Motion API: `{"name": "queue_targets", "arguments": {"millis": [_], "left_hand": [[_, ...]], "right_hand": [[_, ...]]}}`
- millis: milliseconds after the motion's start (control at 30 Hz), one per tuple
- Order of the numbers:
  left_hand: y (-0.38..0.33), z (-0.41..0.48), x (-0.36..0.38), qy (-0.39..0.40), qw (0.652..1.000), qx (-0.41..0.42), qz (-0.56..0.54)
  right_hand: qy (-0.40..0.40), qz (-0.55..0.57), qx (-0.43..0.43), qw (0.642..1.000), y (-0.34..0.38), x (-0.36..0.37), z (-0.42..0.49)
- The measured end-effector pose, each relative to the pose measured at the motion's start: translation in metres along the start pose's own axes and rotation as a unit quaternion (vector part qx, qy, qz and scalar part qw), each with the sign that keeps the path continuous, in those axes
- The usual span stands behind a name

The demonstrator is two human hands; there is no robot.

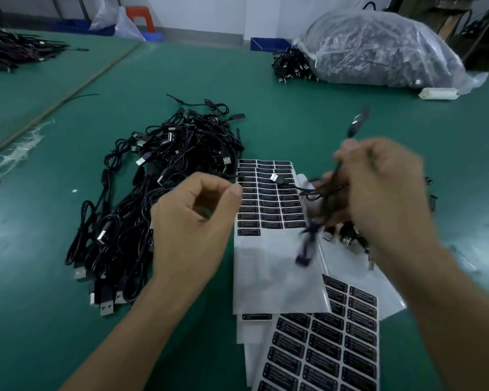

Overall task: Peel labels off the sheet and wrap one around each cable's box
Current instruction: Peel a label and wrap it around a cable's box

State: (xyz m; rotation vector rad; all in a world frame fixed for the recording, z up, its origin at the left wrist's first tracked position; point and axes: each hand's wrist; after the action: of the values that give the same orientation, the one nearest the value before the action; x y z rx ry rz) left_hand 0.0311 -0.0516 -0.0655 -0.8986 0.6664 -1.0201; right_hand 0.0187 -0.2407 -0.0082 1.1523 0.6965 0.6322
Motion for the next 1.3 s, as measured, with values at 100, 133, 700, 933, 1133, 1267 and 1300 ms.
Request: {"name": "queue_targets", "arguments": {"millis": [100, 133, 700, 933, 1133, 1267, 1300], "left_hand": [[0.002, 0.009, -0.011, -0.008, 0.99, 0.031, 0.138], [0.002, 0.012, -0.015, -0.006, 0.976, 0.06, 0.21], [0.018, 0.027, -0.031, 0.061, 0.845, 0.077, 0.525], [0.022, 0.027, -0.026, 0.011, 0.851, 0.121, 0.51], [0.027, 0.028, -0.029, 0.026, 0.822, 0.121, 0.555], [0.026, 0.029, -0.029, 0.01, 0.839, 0.135, 0.527], [0.026, 0.029, -0.03, -0.002, 0.846, 0.144, 0.514]], "right_hand": [[-0.092, -0.129, -0.07, 0.985, 0.004, -0.03, 0.037], [-0.112, -0.17, -0.078, 0.976, 0.004, -0.037, 0.046], [0.001, -0.239, -0.305, 0.922, 0.0, 0.0, -0.025], [0.213, -0.284, -0.26, 0.898, -0.044, 0.027, -0.063], [0.208, -0.234, -0.212, 0.926, -0.062, 0.027, -0.061], [0.203, -0.187, -0.189, 0.942, -0.066, 0.025, -0.059], [0.199, -0.18, -0.187, 0.945, -0.067, 0.024, -0.058]]}}
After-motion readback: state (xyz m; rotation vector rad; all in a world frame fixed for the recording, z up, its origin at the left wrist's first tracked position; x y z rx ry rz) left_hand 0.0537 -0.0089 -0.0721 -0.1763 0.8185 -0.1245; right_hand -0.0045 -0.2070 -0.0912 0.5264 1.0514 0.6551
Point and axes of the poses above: each hand's wrist, its own z-axis towards the middle knuckle, its own x-axis out of the palm, y = z × x, and after that the axes turned 12 degrees about -y, right-handed
